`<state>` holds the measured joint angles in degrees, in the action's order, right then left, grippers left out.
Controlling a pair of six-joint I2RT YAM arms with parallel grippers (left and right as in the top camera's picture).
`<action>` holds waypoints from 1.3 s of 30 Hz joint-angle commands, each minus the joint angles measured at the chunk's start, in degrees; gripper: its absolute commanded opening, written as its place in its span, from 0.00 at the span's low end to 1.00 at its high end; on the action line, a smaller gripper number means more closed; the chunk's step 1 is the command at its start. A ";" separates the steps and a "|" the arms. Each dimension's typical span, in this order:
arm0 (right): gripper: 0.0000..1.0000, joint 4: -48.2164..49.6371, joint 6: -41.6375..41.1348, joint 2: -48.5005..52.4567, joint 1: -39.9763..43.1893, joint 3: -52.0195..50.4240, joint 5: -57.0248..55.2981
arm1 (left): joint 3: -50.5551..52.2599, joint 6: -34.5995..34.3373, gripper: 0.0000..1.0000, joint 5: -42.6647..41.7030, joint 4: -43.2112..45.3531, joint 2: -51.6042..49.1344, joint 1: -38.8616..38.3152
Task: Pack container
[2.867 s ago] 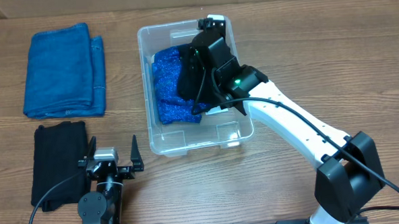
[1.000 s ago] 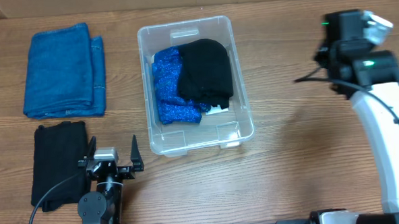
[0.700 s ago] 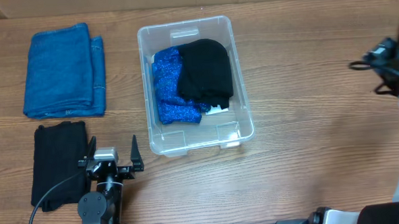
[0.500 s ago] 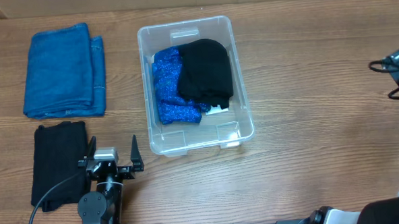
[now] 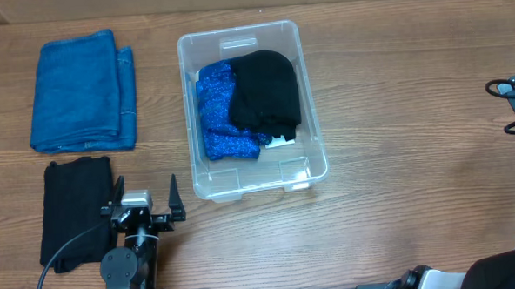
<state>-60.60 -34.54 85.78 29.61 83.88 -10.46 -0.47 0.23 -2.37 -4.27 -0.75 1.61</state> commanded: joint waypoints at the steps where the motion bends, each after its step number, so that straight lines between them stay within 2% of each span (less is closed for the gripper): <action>1: 1.00 0.44 -0.46 0.02 0.15 -0.39 0.26 | 0.20 1.09 1.00 -0.02 0.02 0.39 0.35; 34: 1.00 0.46 -0.44 0.02 0.15 -0.39 0.26 | 0.20 1.07 1.00 0.33 0.96 0.39 0.35; 39: 1.00 0.46 -0.44 0.02 0.15 -0.39 0.26 | 0.20 1.09 1.00 -2.80 3.43 0.39 0.35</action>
<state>-60.53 -34.54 85.78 29.58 83.88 -10.41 -0.47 0.23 -2.50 -3.14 -0.75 1.61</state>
